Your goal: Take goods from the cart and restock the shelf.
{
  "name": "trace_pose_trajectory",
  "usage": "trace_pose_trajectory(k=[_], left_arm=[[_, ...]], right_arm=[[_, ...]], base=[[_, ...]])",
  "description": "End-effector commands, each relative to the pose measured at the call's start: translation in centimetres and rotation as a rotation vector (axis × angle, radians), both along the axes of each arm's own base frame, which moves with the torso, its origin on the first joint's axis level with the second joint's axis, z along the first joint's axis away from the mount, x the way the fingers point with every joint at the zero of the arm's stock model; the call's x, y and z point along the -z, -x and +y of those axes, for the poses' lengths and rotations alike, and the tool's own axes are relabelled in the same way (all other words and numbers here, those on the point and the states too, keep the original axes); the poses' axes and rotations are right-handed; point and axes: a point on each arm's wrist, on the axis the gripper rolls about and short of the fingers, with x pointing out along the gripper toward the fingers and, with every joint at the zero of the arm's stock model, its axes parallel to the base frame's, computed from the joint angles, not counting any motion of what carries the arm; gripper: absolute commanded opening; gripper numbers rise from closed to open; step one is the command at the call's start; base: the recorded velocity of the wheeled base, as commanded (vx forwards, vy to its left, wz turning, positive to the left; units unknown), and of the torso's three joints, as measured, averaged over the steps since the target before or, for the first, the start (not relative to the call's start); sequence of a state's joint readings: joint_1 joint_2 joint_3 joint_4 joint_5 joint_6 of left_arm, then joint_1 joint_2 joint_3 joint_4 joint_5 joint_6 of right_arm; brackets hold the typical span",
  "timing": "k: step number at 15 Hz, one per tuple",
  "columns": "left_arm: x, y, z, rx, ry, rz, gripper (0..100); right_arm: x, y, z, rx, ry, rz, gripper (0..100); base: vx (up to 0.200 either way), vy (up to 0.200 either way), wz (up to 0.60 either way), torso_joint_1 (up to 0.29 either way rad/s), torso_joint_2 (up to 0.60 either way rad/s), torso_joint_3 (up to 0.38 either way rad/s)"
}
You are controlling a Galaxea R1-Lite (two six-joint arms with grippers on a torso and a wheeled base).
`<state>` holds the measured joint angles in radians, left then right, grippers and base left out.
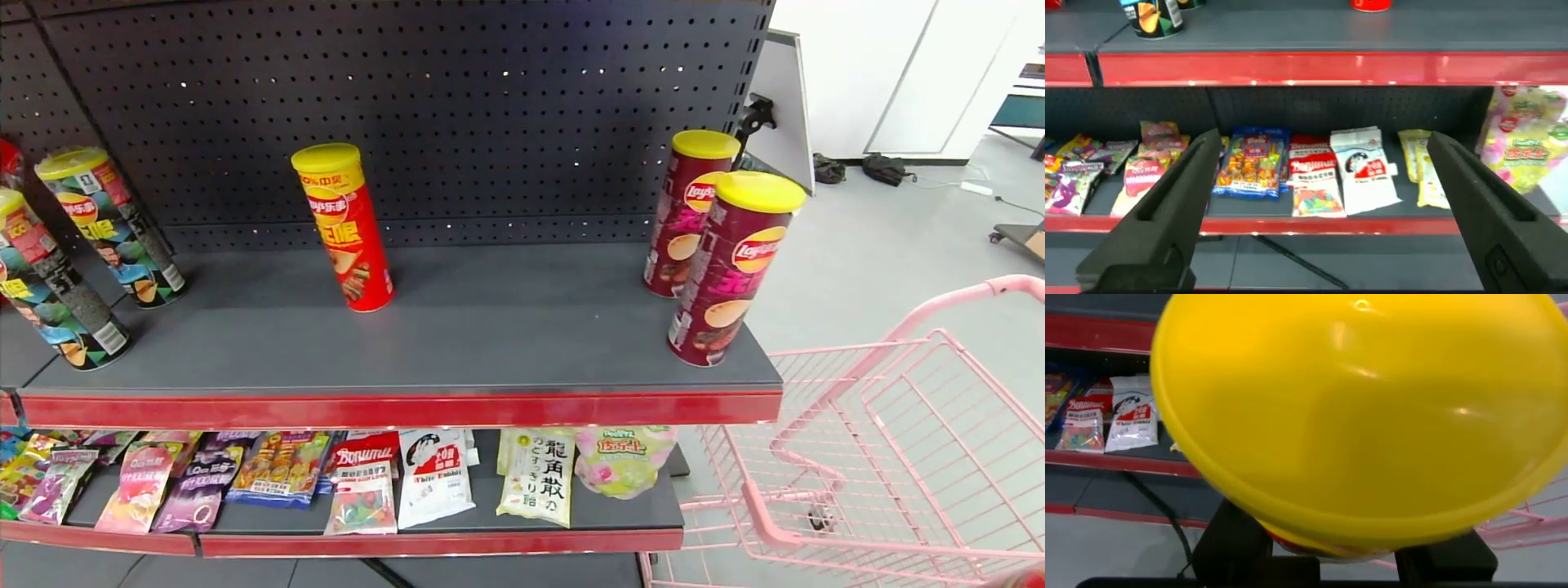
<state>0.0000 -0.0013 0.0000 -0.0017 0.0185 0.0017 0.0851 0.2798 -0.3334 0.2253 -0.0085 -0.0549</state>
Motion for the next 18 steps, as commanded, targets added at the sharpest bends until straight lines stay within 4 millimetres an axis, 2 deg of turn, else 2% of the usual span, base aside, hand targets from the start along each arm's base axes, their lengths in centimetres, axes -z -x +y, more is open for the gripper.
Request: trace_pose_trajectory(k=[1, 8, 13, 18], left_arm=[[0.0, 0.0, 0.0, -0.001, 0.0, 0.001, 100], [0.0, 0.0, 0.0, -0.001, 0.0, 0.001, 100], [0.0, 0.0, 0.0, 0.0, 0.0, 0.001, 100], [0.0, 0.0, 0.0, -0.001, 0.0, 0.001, 100]], right_arm=[[-0.1, 0.3, 0.0, -0.002, -0.002, -0.026, 0], [1.5, 1.4, -0.1, -0.035, -0.008, -0.067, 0], [1.7, 1.3, -0.1, -0.037, -0.005, -0.064, 0], [1.7, 1.3, -0.1, -0.04, -0.005, -0.058, 0]], base=[[0.0, 0.2, 0.0, 0.027, 0.01, 0.002], [0.0, 0.2, 0.0, 0.004, 0.0, 0.002], [0.0, 0.2, 0.0, 0.0, 0.0, 0.003], [0.0, 0.0, 0.0, 0.0, 0.0, 0.0]])
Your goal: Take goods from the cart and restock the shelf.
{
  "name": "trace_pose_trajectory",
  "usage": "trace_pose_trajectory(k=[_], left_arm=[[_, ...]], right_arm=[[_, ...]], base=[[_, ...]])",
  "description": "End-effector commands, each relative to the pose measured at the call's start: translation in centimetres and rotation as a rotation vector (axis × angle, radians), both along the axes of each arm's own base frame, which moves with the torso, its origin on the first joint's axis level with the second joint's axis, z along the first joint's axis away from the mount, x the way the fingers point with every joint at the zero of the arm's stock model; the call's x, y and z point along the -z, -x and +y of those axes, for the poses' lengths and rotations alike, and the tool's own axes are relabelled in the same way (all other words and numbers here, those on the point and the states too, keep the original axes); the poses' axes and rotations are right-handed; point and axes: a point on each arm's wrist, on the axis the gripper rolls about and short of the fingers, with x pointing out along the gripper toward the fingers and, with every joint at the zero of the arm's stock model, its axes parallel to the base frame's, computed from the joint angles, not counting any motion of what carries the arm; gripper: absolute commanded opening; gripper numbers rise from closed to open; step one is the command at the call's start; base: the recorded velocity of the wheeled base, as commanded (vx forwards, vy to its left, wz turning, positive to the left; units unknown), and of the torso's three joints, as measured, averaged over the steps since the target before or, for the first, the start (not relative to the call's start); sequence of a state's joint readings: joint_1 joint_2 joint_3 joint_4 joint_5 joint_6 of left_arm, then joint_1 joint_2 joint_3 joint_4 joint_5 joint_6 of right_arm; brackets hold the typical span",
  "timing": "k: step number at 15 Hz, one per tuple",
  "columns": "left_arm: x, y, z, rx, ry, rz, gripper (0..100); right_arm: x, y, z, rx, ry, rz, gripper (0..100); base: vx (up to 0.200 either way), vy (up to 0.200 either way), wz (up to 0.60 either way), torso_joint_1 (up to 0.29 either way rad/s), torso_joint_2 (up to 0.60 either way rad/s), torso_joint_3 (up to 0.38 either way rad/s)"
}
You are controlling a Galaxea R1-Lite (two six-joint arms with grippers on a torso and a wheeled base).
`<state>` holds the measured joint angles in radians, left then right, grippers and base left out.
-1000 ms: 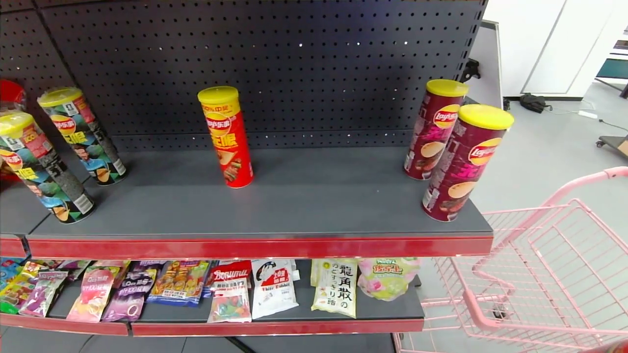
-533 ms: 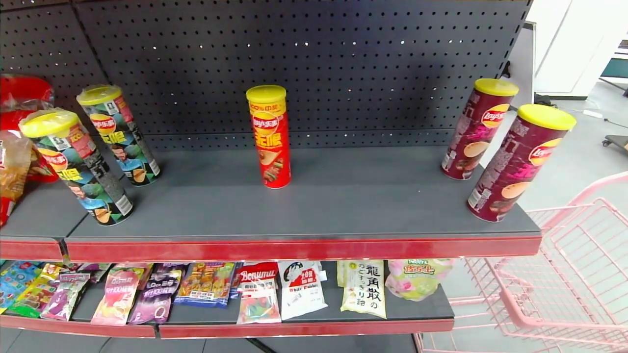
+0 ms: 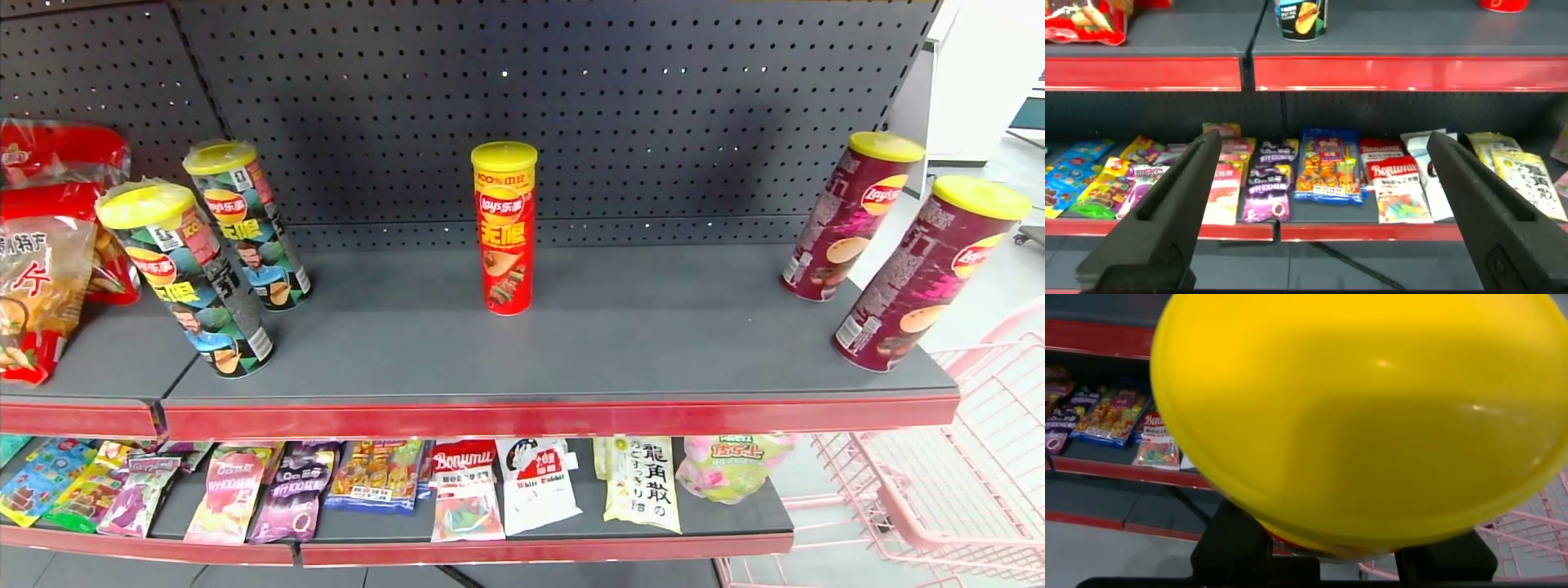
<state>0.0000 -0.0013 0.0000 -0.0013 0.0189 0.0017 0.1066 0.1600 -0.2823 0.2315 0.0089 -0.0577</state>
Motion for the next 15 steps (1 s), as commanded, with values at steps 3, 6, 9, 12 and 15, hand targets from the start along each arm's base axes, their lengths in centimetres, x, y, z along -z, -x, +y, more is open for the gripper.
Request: trace_pose_trajectory(k=[3, 6, 9, 12, 15], left_arm=[[-0.01, -0.01, 0.0, 0.001, 0.0, 0.001, 100], [-0.01, -0.01, 0.0, 0.001, 0.0, 0.001, 100], [-0.01, -0.01, 0.0, -0.001, 0.0, 0.001, 100], [-0.01, -0.01, 0.0, -0.001, 0.002, 0.001, 100], [-0.05, -0.11, -0.01, 0.007, -0.009, 0.013, 100]], right_arm=[[0.17, -0.1, 0.01, -0.001, 0.001, 0.007, 0], [0.27, -0.16, 0.01, -0.003, 0.002, 0.012, 0], [0.27, -0.16, 0.02, -0.006, 0.002, 0.012, 0], [0.33, -0.17, 0.03, -0.009, 0.003, 0.015, 0], [0.39, -0.11, -0.03, -0.069, 0.0, 0.011, 0]], base=[[0.133, 0.0, 0.0, 0.0, 0.0, -0.002], [0.2, 0.0, 0.0, -0.004, 0.01, 0.001], [0.067, 0.0, 0.0, 0.002, 0.0, 0.002], [0.0, 0.0, 0.0, 0.0, 0.0, 0.0], [0.0, 0.0, 0.0, 0.0, 0.0, 0.0]])
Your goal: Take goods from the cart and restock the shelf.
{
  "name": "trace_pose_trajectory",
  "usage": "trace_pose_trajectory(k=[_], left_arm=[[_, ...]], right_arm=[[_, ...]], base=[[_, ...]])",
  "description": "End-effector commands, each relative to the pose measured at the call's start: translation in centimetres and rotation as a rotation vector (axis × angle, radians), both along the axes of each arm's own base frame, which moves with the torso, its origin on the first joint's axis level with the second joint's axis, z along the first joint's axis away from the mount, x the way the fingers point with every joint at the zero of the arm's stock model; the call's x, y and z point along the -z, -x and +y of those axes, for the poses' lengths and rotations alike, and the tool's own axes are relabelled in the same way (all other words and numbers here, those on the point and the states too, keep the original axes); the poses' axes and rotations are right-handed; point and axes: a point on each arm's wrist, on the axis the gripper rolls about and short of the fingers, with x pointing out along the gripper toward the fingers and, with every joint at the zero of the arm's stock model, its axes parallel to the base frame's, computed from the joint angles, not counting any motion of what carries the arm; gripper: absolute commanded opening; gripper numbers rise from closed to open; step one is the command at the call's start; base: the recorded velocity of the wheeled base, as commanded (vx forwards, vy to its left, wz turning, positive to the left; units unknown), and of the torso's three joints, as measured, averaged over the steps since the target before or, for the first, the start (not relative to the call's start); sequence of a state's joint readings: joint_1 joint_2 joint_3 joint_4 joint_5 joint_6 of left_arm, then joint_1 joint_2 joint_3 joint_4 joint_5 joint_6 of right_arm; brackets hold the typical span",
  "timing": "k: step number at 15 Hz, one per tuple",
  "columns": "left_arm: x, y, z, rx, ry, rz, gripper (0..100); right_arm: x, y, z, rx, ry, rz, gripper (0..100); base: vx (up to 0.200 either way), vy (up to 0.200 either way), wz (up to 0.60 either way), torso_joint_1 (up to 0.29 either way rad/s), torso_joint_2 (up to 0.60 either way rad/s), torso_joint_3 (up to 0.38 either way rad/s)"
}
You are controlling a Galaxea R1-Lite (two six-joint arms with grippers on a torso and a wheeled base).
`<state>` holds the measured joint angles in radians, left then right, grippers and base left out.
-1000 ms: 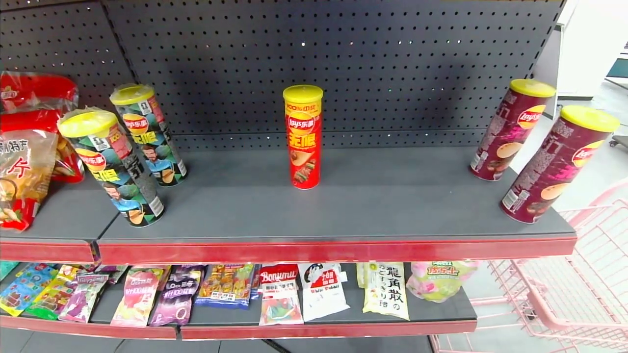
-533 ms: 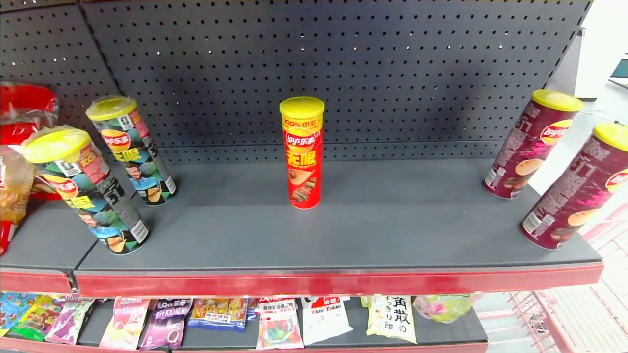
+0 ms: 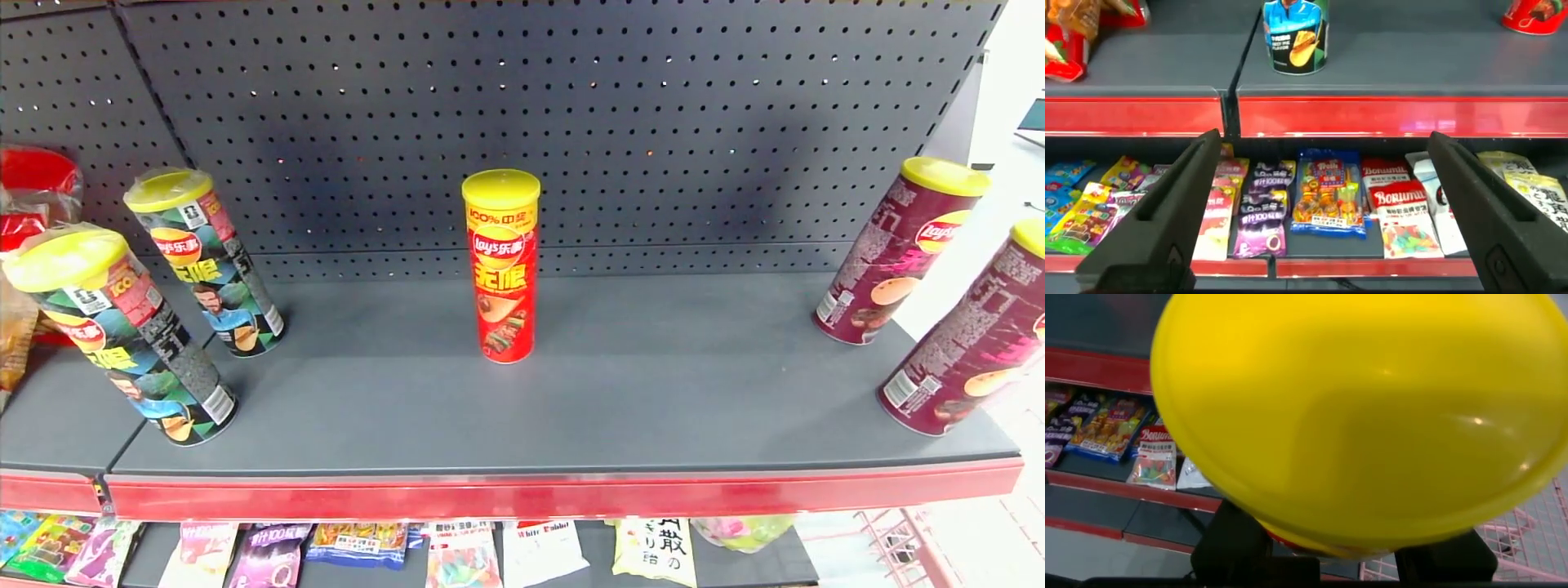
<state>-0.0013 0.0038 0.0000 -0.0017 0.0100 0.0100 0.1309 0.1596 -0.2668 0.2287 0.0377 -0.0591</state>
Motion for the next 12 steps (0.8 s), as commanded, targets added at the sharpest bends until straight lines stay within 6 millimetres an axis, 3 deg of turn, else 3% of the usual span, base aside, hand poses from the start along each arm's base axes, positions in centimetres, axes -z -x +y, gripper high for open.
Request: trace_pose_trajectory(k=[1, 2, 3, 4, 5, 6, 9, 11, 12], left_arm=[[-0.1, -0.1, 0.0, 0.021, -0.016, 0.007, 100], [-0.8, 0.1, -0.3, 0.113, -0.037, -0.019, 100], [-7.1, -0.6, -0.3, 0.157, -0.031, -0.027, 100], [-9.5, -1.3, -0.3, 0.17, -0.014, -0.018, 100], [-13.2, -3.4, -0.6, 0.291, 0.004, 0.01, 100], [-14.7, -5.4, -1.1, 0.442, -0.016, 0.055, 100], [-16.7, -13.9, -2.9, 0.712, -0.04, 0.182, 100], [-16.3, -20.0, -4.5, 0.805, -0.077, 0.185, 100], [-15.9, -22.2, -5.4, 0.842, -0.076, 0.192, 100]], right_arm=[[0.0, 0.0, 0.0, -0.02, 0.0, -0.002, 0], [0.0, -0.1, 0.0, -0.025, 0.001, 0.004, 0], [-0.1, -0.1, 0.0, -0.028, 0.003, 0.007, 0], [-0.2, -0.1, 0.0, -0.031, 0.003, 0.009, 0], [-0.3, -0.3, 0.0, -0.042, 0.013, 0.016, 0], [-0.6, -0.5, 0.0, -0.059, 0.021, 0.024, 0], [-1.4, -0.8, -0.1, -0.093, 0.024, 0.032, 0], [-2.1, -1.1, 0.0, -0.096, 0.026, 0.041, 0], [-2.5, -1.2, 0.0, -0.1, 0.025, 0.041, 0]], base=[[0.0, 0.0, 0.0, 0.0, 0.0, 0.0], [0.0, 0.0, 0.0, 0.0, 0.0, 0.0], [0.0, 0.0, 0.0, 0.0, 0.0, 0.0], [0.0, 0.0, 0.0, 0.0, 0.0, 0.0], [0.0, 0.0, 0.0, 0.0, 0.0, 0.0], [0.0, 0.0, 0.0, 0.0, 0.0, 0.0], [0.0, 0.0, 0.0, 0.0, 0.0, 0.0], [0.0, 0.0, 0.0, 0.0, 0.0, 0.0], [0.0, 0.0, 0.0, 0.0, 0.0, 0.0]])
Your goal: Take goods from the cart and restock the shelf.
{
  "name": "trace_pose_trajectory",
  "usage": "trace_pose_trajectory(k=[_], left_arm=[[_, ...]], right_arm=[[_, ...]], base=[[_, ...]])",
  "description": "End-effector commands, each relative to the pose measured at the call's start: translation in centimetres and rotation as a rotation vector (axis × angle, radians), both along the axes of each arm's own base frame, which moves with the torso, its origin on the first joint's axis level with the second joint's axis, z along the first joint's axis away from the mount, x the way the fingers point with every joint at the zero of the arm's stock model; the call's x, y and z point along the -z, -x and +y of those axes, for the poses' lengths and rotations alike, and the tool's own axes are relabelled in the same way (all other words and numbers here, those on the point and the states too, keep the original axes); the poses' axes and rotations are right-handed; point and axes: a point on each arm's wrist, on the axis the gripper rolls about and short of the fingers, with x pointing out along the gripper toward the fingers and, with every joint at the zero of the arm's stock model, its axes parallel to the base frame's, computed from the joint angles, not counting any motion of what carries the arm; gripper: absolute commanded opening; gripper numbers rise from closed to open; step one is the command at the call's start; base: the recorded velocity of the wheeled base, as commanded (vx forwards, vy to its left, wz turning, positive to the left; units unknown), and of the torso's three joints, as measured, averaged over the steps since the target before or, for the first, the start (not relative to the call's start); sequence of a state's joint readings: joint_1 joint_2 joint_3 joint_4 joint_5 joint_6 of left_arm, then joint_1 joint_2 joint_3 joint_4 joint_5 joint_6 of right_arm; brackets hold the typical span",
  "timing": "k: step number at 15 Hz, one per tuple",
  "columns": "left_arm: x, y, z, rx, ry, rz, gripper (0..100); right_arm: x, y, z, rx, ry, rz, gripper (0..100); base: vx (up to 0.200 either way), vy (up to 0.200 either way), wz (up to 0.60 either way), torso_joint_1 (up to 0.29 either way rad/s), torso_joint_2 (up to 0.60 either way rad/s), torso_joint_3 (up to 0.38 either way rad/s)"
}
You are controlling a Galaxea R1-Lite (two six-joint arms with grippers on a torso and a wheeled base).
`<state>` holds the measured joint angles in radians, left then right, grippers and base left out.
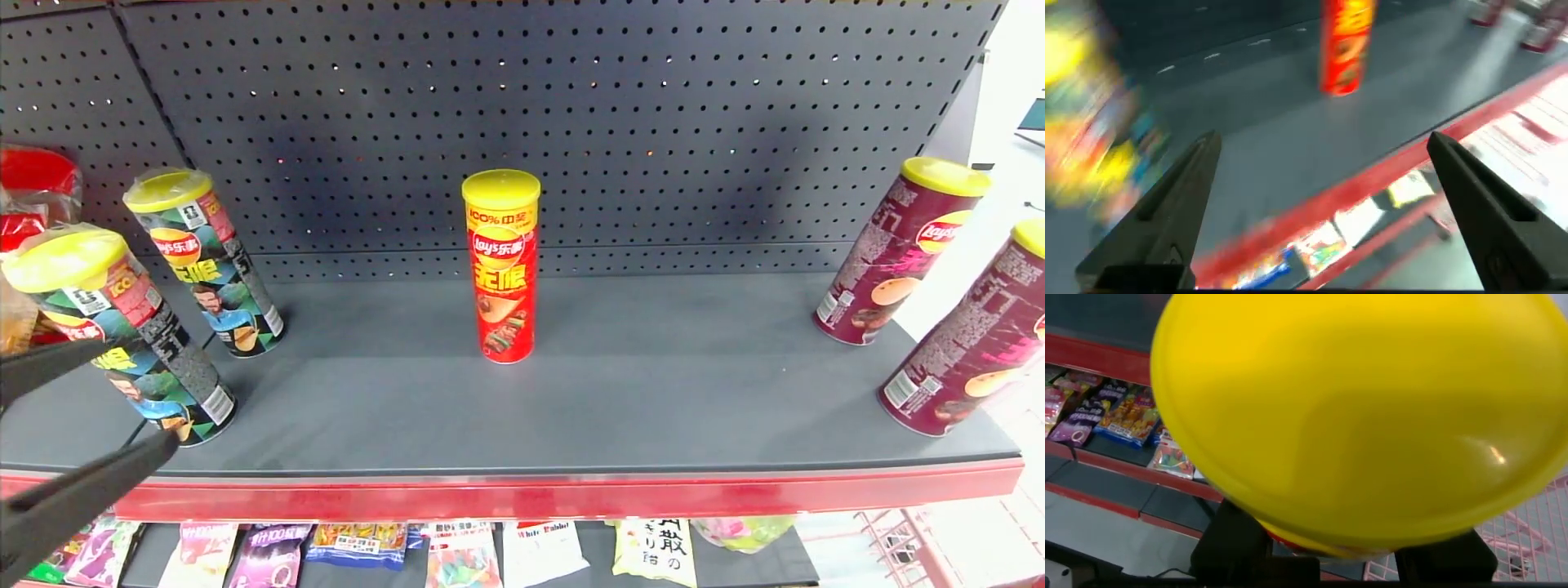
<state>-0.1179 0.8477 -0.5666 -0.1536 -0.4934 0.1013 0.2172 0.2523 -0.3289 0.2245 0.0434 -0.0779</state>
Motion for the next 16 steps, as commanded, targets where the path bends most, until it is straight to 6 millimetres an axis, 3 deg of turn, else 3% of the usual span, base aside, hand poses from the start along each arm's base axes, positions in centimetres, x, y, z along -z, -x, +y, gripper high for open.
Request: trace_pose_trajectory(k=[1, 3, 7, 12, 16], left_arm=[[0.4, -12.5, -4.1, 0.244, -0.033, 0.095, 100], [0.7, -17.0, -7.0, 0.311, -0.034, 0.081, 100], [1.4, -22.0, -9.6, 0.349, -0.054, 0.066, 100], [1.6, -26.1, -12.3, 0.382, -0.049, 0.032, 100], [1.5, -26.5, -12.8, 0.402, -0.046, 0.027, 100]], right_arm=[[-0.8, -0.5, 0.1, -0.005, 0.005, 0.02, 0], [-1.1, -0.4, 0.1, -0.005, 0.003, 0.011, 0], [-0.9, -0.3, 0.1, -0.005, 0.001, 0.009, 0], [-0.9, -0.3, 0.1, -0.003, 0.001, 0.01, 0], [-0.6, -0.4, 0.1, -0.001, 0.003, 0.021, 0]], base=[[0.0, 0.0, 0.0, 0.0, 0.0, 0.0], [0.0, 0.0, 0.0, 0.0, 0.0, 0.0], [0.0, 0.0, 0.0, 0.0, 0.0, 0.0], [0.0, 0.0, 0.0, 0.0, 0.0, 0.0], [0.0, 0.0, 0.0, 0.0, 0.0, 0.0]])
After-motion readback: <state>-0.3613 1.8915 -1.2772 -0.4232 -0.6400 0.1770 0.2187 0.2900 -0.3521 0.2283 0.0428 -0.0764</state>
